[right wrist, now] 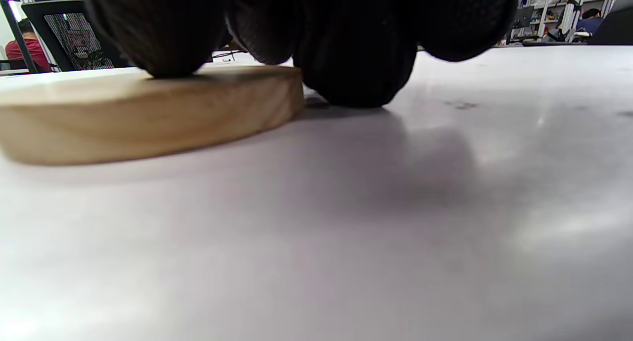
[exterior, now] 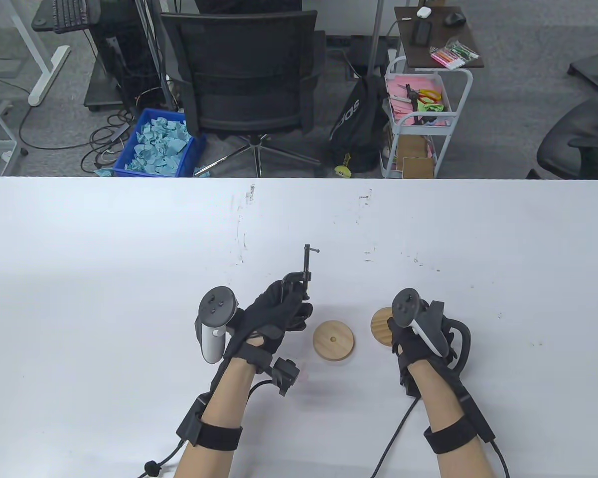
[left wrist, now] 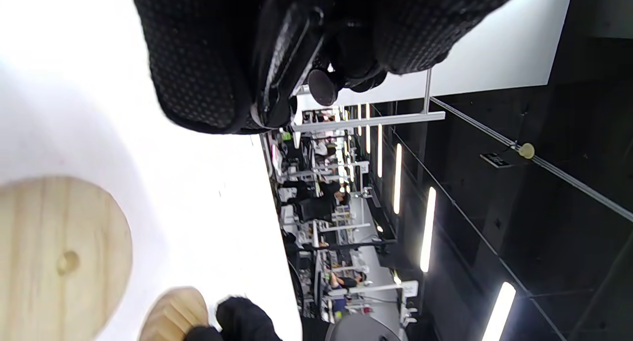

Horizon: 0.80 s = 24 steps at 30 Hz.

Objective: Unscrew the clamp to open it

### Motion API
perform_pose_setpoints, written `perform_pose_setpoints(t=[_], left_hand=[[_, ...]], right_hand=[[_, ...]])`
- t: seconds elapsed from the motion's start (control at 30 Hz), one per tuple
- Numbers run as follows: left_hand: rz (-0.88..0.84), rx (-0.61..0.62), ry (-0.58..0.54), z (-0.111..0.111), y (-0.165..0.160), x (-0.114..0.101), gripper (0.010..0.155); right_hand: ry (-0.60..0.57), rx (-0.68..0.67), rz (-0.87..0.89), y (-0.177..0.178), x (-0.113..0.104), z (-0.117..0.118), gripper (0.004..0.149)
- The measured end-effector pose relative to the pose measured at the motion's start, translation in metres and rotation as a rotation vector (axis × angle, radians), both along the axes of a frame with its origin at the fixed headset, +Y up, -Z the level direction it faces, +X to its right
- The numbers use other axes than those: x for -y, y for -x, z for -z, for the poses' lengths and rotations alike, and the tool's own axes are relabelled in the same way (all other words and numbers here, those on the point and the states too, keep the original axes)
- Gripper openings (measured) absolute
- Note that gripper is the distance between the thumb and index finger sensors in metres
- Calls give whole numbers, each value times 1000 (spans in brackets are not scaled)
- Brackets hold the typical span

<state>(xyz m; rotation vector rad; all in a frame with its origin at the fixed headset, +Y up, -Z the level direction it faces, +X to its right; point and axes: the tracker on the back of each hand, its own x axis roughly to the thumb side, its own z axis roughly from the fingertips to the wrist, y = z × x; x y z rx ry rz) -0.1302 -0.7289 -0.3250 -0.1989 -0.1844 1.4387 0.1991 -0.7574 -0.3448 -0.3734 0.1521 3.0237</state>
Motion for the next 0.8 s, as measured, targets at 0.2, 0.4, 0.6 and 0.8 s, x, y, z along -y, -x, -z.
perform_pose_setpoints(t=[0.2, 0.4, 0.6, 0.8], left_hand=[[125, -147, 80, 0, 18, 4, 50], [318, -193, 117, 3, 29, 9, 50], [397, -162, 171, 5, 25, 20, 49], [551, -178, 180, 6, 17, 29, 48]], right_hand=[[15, -1, 16, -4, -3, -1, 72], [-219, -97, 125, -1, -34, -13, 68], [-351, -255, 153, 3, -63, -42, 70], [-340, -287, 122, -19, -55, -69, 71]])
